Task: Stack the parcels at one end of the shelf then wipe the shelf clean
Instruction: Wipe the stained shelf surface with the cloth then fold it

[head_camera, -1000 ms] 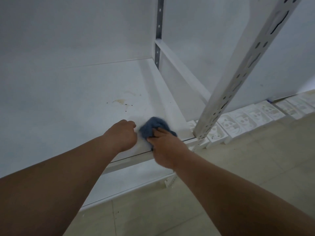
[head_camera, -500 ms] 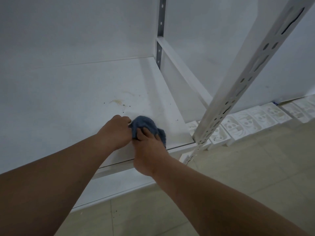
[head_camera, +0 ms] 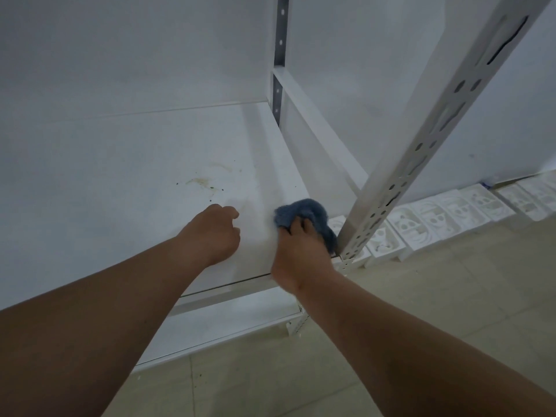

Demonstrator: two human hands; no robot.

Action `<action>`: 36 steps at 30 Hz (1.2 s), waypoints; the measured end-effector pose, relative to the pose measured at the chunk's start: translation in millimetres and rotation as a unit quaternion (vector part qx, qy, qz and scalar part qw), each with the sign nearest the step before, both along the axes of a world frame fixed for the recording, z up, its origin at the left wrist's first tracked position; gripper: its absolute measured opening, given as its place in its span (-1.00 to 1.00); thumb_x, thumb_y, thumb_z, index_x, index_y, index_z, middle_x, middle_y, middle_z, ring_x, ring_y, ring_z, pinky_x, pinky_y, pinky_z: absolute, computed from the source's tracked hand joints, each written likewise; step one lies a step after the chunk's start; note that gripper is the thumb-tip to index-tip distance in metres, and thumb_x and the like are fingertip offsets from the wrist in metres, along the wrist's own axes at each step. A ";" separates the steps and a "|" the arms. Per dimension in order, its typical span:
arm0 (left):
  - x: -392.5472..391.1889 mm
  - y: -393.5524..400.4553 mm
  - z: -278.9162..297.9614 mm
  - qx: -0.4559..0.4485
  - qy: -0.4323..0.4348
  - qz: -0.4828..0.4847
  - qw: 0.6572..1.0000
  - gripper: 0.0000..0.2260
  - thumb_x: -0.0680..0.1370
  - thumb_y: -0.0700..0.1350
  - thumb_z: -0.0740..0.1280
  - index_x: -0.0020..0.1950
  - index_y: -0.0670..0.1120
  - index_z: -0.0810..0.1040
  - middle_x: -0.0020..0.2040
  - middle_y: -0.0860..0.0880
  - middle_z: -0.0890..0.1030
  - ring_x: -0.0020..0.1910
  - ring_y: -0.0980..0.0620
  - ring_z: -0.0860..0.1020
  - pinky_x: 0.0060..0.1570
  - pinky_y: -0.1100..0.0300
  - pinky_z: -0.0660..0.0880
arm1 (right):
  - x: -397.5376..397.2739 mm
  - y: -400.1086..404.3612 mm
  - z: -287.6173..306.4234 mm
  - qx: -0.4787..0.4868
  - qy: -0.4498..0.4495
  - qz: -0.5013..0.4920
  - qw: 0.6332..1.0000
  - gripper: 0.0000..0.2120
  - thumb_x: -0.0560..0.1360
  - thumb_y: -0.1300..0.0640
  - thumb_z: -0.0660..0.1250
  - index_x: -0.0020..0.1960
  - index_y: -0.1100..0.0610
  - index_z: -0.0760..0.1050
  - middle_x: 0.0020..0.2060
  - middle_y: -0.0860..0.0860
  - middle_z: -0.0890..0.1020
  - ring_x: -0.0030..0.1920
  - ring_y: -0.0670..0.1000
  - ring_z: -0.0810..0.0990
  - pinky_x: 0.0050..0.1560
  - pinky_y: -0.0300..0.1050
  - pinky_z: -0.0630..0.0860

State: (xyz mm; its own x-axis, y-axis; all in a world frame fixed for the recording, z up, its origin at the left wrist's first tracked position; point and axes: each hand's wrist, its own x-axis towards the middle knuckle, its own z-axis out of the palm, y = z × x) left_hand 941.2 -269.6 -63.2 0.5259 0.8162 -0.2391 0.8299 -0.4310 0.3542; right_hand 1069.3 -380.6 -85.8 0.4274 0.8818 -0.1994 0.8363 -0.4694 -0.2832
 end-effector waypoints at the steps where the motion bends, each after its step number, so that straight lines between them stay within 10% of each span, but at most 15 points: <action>1: -4.6 1.9 -0.3 0.005 -0.002 0.009 1.000 -0.60 0.60 -0.06 0.20 0.44 -0.05 0.35 0.38 -0.10 0.38 0.33 -0.08 0.40 0.30 0.08 0.34 | -12.0 1.2 0.4 0.013 -0.005 0.042 0.999 -0.25 0.45 0.19 0.30 0.56 0.09 0.05 0.48 0.09 0.17 0.47 0.16 0.14 0.48 0.19 0.19; 8: -29.2 13.1 0.7 0.033 -0.014 0.034 0.999 -0.88 0.52 -0.12 0.22 -0.06 -0.09 0.53 -0.09 -0.09 0.54 -0.17 -0.04 0.51 -0.31 0.21 0.33 | -45.8 24.7 10.5 0.026 -0.013 0.269 0.963 -0.35 0.52 0.20 0.23 0.57 0.04 0.14 0.57 0.00 0.09 0.57 0.08 -0.04 0.56 0.06 -0.02; 13: -33.8 18.3 3.3 0.022 0.008 0.049 0.999 -0.61 0.59 -0.06 0.21 0.42 -0.04 0.38 0.33 -0.08 0.42 0.28 -0.09 0.44 0.26 0.07 0.39 | 8.8 43.6 6.0 -0.012 -0.012 0.153 0.988 -0.36 0.57 0.20 0.13 0.59 -0.07 0.01 0.59 -0.04 -0.05 0.58 0.06 -0.16 0.56 0.10 -0.09; 19: -35.7 34.9 6.9 0.017 -0.004 0.050 0.999 -0.63 0.59 -0.12 0.16 0.41 -0.04 0.39 0.32 -0.09 0.43 0.29 -0.11 0.43 0.26 0.07 0.38 | 15.1 48.9 5.0 -0.009 -0.018 0.000 1.000 -0.39 0.58 0.19 0.08 0.59 0.03 0.00 0.57 0.05 0.05 0.56 0.14 -0.02 0.55 0.08 -0.02; 30: -55.4 42.2 11.3 0.049 -0.002 0.057 0.997 -0.71 0.54 -0.24 0.19 0.26 -0.11 0.44 0.22 -0.12 0.40 0.13 -0.13 0.48 0.08 0.04 0.45 | -59.4 73.7 6.1 0.068 -0.045 0.230 0.970 -0.47 0.52 0.15 0.19 0.49 -0.01 0.31 0.52 0.01 0.25 0.54 0.10 0.11 0.51 0.12 0.10; 36: -41.1 41.4 12.9 0.051 0.081 0.021 0.995 -0.67 0.55 -0.27 0.10 0.29 -0.13 0.42 0.25 -0.11 0.42 0.24 -0.11 0.43 0.22 0.05 0.41 | 14.7 68.6 0.6 0.026 -0.044 0.083 0.995 -0.40 0.60 0.16 0.10 0.59 -0.06 0.03 0.58 -0.02 0.04 0.57 0.09 -0.03 0.55 0.08 -0.02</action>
State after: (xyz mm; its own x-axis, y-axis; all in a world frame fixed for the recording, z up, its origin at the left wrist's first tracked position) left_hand 900.2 -228.2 -50.3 0.4524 0.8608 -0.2333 0.8905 -0.4216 0.1714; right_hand 1083.9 -312.1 -85.2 0.2878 0.9502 -0.1195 0.9240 -0.3083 -0.2263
